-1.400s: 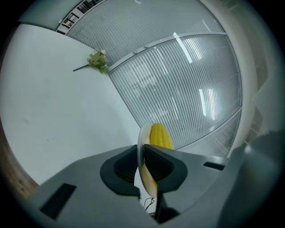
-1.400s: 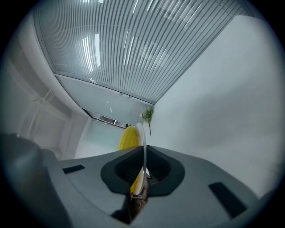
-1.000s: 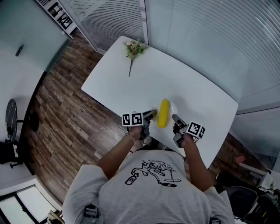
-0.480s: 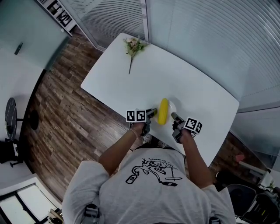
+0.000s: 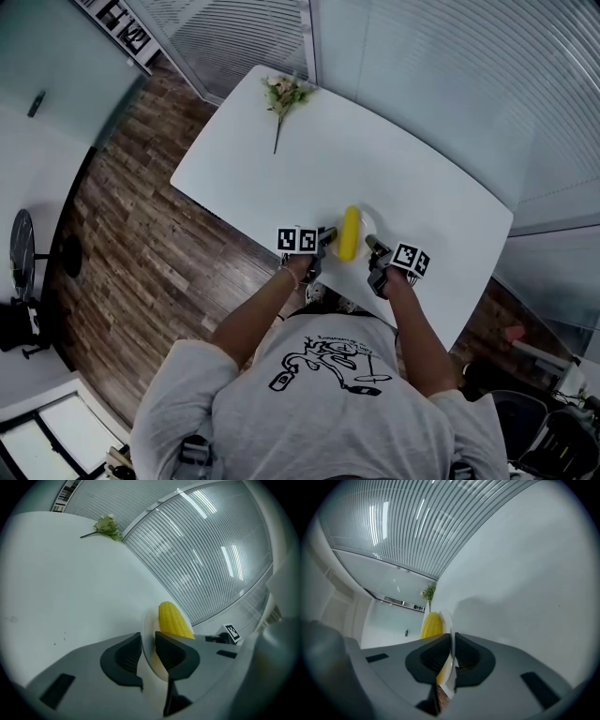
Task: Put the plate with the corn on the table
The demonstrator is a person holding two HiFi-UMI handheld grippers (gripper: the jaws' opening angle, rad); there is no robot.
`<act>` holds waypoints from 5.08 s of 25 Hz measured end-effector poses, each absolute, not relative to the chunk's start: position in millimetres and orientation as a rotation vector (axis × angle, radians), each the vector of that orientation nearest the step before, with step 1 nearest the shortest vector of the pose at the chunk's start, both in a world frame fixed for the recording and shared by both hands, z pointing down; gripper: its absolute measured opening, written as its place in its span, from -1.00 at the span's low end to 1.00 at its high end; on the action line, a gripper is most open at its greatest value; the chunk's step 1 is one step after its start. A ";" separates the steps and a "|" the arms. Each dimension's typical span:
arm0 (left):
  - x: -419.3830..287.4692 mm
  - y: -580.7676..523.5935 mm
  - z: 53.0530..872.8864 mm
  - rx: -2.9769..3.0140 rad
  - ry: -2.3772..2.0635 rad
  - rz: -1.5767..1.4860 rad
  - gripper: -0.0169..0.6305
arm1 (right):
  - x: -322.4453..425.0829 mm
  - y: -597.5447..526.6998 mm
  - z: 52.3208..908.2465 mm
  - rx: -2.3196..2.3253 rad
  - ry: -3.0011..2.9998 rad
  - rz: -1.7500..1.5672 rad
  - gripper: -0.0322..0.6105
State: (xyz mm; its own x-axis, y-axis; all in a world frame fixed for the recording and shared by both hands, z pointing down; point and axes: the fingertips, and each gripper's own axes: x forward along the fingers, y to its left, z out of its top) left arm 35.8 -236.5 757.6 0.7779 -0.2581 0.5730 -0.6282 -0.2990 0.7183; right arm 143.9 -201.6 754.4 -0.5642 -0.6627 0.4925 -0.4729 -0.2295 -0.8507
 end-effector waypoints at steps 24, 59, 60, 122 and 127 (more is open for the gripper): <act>33.9 -234.9 784.5 2.001 -0.778 0.698 -0.65 | 149.0 -202.1 793.8 -1.556 1.866 -2.010 -0.74; 37.5 -232.7 787.8 2.119 -0.833 0.924 -0.60 | 155.0 -203.7 796.4 -1.977 2.283 -1.904 -0.53; 37.1 -233.1 788.3 2.119 -0.837 0.926 -0.59 | 155.1 -204.2 796.8 -1.989 2.299 -1.895 -0.52; 41.7 -224.3 501.8 2.689 -1.000 0.217 -0.84 | 149.2 -186.9 492.4 -1.774 2.804 -0.407 -0.88; 39.7 -209.5 446.9 2.791 -1.011 0.088 -0.84 | 144.7 -173.1 444.9 -1.764 2.786 -0.269 -0.88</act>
State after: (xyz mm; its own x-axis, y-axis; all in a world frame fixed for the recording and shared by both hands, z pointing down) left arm 39.7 -209.5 446.9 0.7681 -0.6302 0.1134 -0.6403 -0.7552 0.1402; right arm 144.7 -173.1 444.9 -0.4218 -0.8781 0.2259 -0.9051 0.4225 -0.0476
